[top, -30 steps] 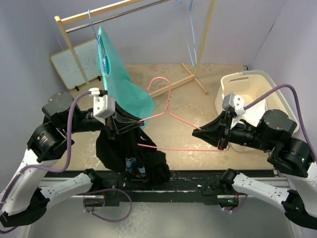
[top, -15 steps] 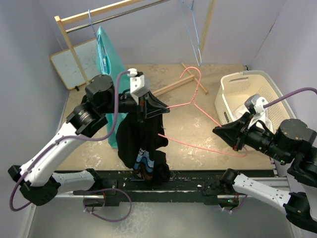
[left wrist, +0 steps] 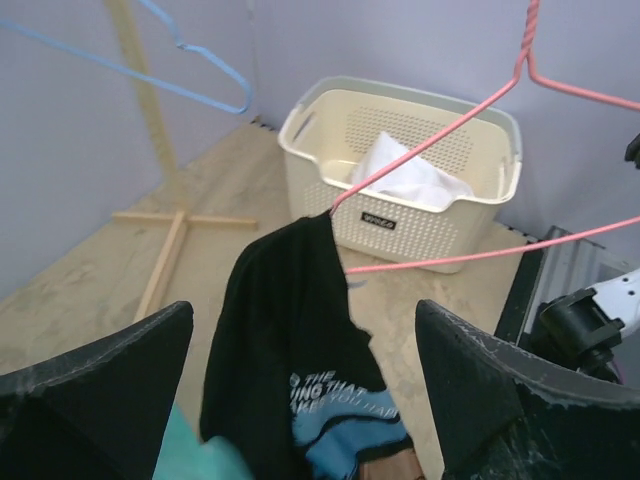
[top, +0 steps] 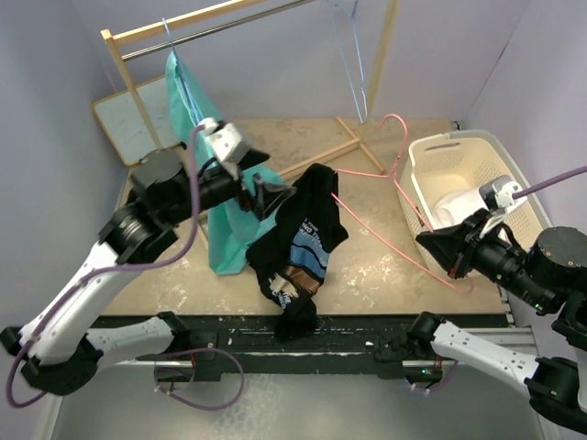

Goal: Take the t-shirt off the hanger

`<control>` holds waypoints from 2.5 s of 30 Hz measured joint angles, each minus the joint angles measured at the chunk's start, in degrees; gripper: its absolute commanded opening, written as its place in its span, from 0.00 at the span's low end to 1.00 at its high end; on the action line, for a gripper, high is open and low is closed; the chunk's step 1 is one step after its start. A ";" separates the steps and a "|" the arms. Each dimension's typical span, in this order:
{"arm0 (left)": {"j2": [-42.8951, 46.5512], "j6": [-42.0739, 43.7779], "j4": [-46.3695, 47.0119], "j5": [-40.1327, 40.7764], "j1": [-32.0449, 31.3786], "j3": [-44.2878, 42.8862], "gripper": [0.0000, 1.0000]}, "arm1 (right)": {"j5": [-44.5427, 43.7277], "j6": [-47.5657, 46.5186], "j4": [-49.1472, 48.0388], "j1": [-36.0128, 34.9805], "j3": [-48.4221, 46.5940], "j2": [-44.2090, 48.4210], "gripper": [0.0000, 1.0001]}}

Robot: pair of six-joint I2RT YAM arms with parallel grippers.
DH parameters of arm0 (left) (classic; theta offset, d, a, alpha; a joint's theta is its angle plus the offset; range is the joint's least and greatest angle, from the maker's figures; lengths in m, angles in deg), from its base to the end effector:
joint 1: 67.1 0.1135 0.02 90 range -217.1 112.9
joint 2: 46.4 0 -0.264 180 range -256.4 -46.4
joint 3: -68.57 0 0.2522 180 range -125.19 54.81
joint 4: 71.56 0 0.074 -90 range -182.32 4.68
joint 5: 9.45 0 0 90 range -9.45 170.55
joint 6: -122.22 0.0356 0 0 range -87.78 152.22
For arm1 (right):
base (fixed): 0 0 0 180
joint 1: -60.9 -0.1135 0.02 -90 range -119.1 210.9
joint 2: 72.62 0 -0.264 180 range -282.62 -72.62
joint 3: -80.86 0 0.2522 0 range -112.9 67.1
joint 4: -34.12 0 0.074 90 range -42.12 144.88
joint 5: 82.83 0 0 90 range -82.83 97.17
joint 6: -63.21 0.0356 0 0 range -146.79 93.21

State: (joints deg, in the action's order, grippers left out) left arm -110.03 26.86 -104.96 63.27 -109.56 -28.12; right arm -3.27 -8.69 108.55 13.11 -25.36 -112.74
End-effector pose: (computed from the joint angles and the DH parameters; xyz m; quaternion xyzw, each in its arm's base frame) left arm 0.1567 -0.1577 0.4870 0.3235 0.6310 -0.3799 0.5940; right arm 0.0237 0.0165 0.4984 -0.1355 0.7436 0.2964 0.5839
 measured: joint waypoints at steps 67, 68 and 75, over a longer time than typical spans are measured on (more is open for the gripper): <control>58.99 -19.19 -24.59 28.85 0.02 33.18 0.66 | 3.67 -8.11 -38.56 19.96 -31.85 -55.71 0.00; 59.06 -19.19 -24.61 29.00 0.02 33.18 0.66 | 4.15 -7.98 -38.49 19.96 -32.83 -57.02 0.00; 59.49 -19.58 -24.63 29.64 0.02 33.18 0.67 | 6.97 -6.23 -37.51 19.96 -36.04 -61.57 0.09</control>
State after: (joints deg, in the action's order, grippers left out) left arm -50.54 7.27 -129.59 92.91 -109.54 5.06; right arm 3.70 -14.91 71.04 33.07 -61.41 -174.31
